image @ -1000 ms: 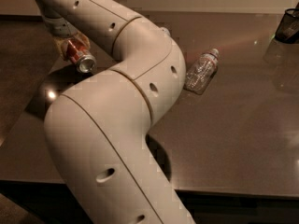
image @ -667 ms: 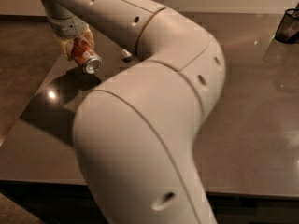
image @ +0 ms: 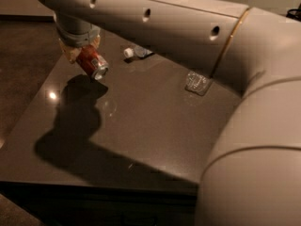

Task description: Place coke can upright

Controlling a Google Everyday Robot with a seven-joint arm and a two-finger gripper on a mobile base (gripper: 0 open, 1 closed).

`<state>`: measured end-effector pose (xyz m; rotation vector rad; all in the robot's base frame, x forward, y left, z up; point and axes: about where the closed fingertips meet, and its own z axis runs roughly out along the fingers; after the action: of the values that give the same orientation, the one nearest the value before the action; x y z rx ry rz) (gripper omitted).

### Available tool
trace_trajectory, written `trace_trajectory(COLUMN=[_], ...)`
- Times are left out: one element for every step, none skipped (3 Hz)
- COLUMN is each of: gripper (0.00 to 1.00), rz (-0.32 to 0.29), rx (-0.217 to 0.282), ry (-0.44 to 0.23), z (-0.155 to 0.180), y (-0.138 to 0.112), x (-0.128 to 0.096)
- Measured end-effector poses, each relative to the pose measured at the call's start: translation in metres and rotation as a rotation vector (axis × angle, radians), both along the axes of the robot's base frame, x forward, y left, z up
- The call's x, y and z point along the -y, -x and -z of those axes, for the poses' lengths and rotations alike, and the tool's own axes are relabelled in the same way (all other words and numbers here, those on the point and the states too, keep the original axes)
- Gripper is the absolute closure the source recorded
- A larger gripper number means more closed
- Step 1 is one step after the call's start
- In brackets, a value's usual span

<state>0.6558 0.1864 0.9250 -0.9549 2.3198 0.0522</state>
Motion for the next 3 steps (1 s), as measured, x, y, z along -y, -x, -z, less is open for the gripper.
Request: trace_trajectory(gripper=[1.0, 1.0, 1.0], rz=[-0.129, -0.204, -0.201], rx=[0.083, 0.145, 0.148], ry=[-0.076, -0.14, -0.15], z=[-0.0008, -0.0084, -0.0088], y=[0.0096, 0.0099, 0.0097], x=[-0.0034, -0.007, -0.0068])
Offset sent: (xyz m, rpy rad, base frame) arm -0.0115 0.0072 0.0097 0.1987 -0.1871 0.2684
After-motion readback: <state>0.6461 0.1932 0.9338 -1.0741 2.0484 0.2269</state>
